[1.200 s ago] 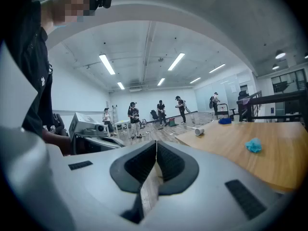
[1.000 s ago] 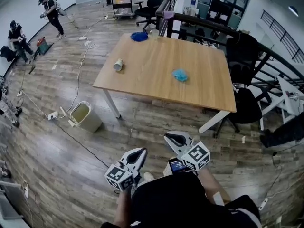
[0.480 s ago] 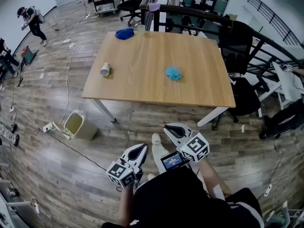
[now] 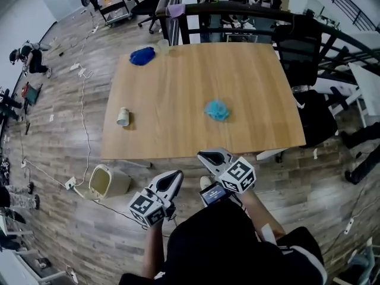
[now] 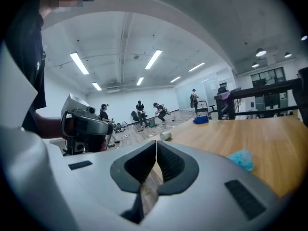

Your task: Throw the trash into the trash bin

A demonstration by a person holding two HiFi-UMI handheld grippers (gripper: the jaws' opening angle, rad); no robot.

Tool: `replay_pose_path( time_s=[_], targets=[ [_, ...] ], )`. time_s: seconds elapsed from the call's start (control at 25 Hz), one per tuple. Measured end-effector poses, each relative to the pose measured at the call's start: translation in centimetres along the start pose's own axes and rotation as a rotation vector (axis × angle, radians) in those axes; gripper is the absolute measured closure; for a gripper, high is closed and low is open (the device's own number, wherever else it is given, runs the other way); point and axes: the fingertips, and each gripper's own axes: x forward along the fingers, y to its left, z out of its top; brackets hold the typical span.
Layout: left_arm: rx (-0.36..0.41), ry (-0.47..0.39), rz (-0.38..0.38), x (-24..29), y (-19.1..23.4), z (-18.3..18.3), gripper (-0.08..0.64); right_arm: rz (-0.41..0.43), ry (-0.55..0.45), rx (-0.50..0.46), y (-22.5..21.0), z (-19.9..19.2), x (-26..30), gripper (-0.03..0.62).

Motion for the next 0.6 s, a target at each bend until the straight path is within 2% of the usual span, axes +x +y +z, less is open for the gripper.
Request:
replay_pose_path(
  time_s=[0.12,0.4,0.6],
  targets=[
    [0.053,0.022,-0.012,3.3,2.5,1.9,0.563,-0.049,0.007,0.047,-5.1,0.9,0.9,0.594],
    [0.051,0.026,-0.031,8.4,6.9,4.3,0.563,-0.084,0.006,0.045,-11.2,3.1,3.2,0.594],
    [0.004,0.086,-0.077,10.1,8.6,2.9,0.563,-0.266,0.064,0.041,-16.0,1.5,3.2,0.592]
  ],
)
